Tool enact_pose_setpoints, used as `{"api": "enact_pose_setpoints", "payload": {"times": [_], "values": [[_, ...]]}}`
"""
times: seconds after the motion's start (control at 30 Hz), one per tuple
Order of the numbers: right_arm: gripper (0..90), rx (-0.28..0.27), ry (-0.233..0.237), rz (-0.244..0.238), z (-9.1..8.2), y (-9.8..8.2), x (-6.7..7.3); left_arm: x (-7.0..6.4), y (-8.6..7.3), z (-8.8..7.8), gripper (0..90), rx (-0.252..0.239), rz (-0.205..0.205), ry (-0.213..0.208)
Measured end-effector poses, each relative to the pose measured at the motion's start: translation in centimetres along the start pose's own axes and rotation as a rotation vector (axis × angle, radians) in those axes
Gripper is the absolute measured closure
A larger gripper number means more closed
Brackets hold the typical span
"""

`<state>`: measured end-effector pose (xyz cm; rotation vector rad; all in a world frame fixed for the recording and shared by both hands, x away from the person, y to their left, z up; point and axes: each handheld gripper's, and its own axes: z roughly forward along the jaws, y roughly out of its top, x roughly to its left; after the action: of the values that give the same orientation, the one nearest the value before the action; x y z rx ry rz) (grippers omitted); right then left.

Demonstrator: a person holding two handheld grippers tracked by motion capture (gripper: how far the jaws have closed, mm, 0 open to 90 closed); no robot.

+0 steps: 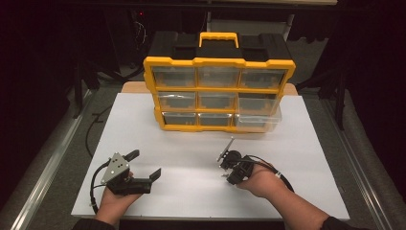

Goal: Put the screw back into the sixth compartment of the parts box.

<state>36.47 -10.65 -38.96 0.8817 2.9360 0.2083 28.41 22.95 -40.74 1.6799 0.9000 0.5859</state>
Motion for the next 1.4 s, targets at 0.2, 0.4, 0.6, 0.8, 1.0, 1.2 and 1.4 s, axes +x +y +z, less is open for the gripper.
{"api": "enact_pose_setpoints", "payload": {"times": [0.2, 0.4, 0.6, 0.8, 1.0, 1.2, 1.4], "values": [[80.4, 0.014, -0.010, 0.003, 0.25, 0.19, 0.06, -0.04, 0.01, 0.00, 0.1, 0.001, 0.002, -0.002], [82.3, 0.013, -0.021, 0.004, 0.42, 0.31, 0.11, 0.07, -0.03, 0.00, 0.1, 0.002, -0.001, -0.003], [83.9, 0.017, -0.020, 0.005, 0.52, 0.43, 0.09, 0.06, -0.03, 0.01, 0.1, 0.002, 0.000, -0.005], [88.3, 0.014, -0.031, 0.013, 0.50, 0.41, 0.07, 0.04, -0.04, 0.06, 0.1, 0.005, 0.001, -0.009], [88.1, 0.019, -0.031, 0.017, 0.56, 0.40, 0.06, 0.02, -0.04, 0.06, 0.1, 0.004, 0.002, -0.011], [88.9, 0.024, -0.034, 0.014, 0.56, 0.46, 0.02, 0.02, -0.03, 0.05, 0.1, 0.005, 0.002, -0.012], [89.5, 0.026, -0.035, 0.013, 0.54, 0.47, 0.04, 0.05, -0.03, 0.03, 0.1, 0.005, 0.002, -0.012]]}}
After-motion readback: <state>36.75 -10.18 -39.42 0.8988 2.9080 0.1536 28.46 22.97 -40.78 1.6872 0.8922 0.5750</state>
